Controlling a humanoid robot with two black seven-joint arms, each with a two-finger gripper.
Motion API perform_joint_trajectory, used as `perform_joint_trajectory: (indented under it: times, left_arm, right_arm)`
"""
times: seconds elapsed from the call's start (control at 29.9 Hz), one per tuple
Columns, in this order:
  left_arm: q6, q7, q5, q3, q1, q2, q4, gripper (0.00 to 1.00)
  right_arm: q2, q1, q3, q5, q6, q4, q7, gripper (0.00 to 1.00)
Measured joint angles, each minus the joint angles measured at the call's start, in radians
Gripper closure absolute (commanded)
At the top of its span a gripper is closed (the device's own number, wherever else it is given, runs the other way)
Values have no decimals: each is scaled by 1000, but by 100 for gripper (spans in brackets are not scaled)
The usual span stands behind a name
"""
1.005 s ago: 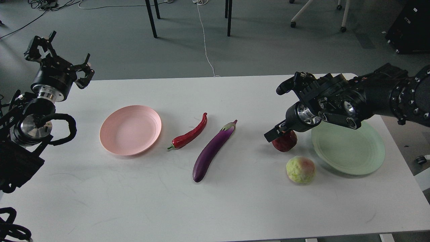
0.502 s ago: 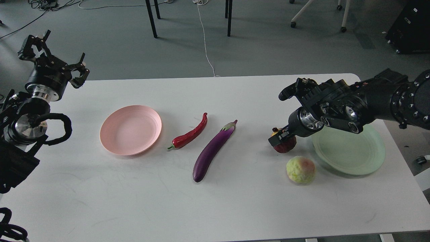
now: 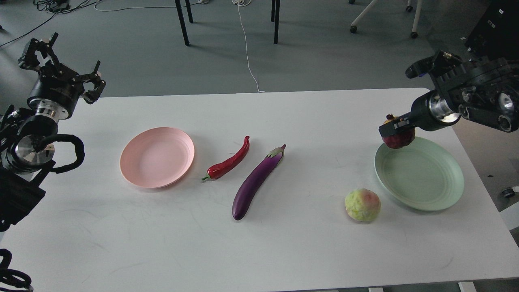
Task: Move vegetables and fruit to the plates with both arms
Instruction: 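Lift the pomegranate and place it on the light green plate, then move the right gripper to the peach and grasp it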
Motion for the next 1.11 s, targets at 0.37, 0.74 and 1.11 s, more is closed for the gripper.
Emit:
perform_joint_trajectory:
  times: [0.37,0.74,1.11]
  left_arm:
    - [-1,1,1,2,1,2,0,1]
    - [-1,0,1,2,3,5,0,1]
    - [2,0,1,2,2,23,0,1]
  right_arm:
    - [-60,-146,10,-6,-31,-56,1,5]
    - [-67,-51,14,-6,-32,15,2,2]
    - [65,175,45,-12,-39,336,2,3]
